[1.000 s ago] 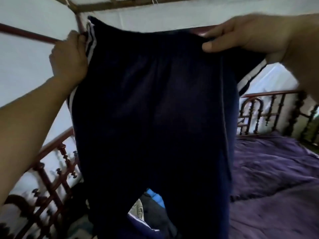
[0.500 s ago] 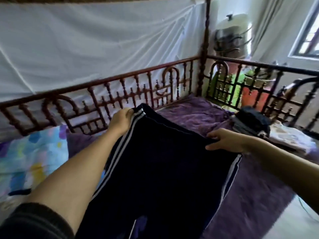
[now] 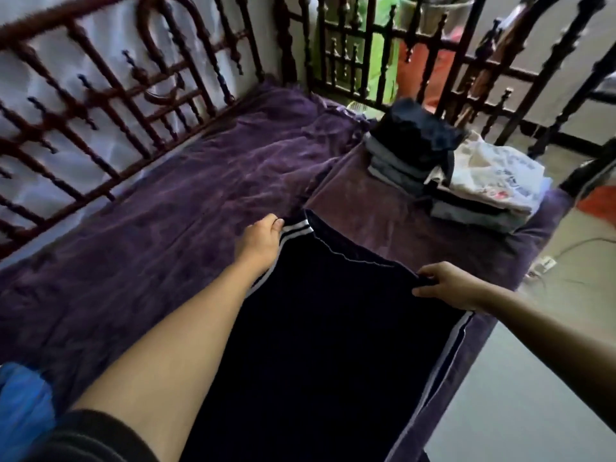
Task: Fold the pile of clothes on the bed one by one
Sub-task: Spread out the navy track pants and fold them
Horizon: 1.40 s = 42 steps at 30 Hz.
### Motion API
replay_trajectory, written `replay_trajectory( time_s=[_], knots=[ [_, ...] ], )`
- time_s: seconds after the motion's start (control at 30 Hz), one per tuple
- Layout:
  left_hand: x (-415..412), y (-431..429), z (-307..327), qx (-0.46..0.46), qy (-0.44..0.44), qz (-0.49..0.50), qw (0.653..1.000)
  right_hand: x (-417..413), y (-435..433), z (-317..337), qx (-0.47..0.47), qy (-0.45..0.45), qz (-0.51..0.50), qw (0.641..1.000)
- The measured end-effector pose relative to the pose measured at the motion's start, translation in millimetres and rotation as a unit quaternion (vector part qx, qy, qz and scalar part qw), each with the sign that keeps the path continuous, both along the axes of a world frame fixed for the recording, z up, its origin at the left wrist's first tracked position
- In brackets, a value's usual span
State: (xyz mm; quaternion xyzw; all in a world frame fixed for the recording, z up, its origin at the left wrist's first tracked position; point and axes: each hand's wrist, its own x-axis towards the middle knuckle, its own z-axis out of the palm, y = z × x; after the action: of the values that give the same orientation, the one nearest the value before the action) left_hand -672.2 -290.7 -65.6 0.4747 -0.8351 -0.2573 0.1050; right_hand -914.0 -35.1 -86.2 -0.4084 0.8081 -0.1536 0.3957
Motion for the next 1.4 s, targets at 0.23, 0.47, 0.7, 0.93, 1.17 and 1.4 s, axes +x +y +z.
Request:
replay_trajectory(
  time_s=[0.23,0.47,0.7,0.93,1.17,1.4],
  knots=[
    [-164.4,-4.7,-119.0,0.027,-0.066,0.003,0.997,-133.2,-14.4,-137.8,0.075,0.048,-0.078,0.993],
    [-154.7,-9.3,-153.9,0.105,-0.024,0.076,0.991,-174.5,-36.3,-185.3,0.184,0.155,-0.094,0.966],
    [41.6,59.1,-171.7,0.194,-0.127,0.23,0.945,-78.0,-110.3,-170.8,0.117,0.201,0.127,0.964],
    [231.1,149.6,-167.0,0.22,-0.196,0.427,0.855,110.8,-161.8,-171.9,0.049,0.14,0.338,0.929],
    [393.6,177.6,-180.8,0.125,-0.195,0.57,0.788,257.3,-180.9,-196.3,0.054,0.159,0.46,0.872],
    [476.0,137.1,-230.8,0.083,-0.109,0.487,0.862,376.5,-252.1,-240.5,-0.058,0.189,0.432,0.88]
  ],
)
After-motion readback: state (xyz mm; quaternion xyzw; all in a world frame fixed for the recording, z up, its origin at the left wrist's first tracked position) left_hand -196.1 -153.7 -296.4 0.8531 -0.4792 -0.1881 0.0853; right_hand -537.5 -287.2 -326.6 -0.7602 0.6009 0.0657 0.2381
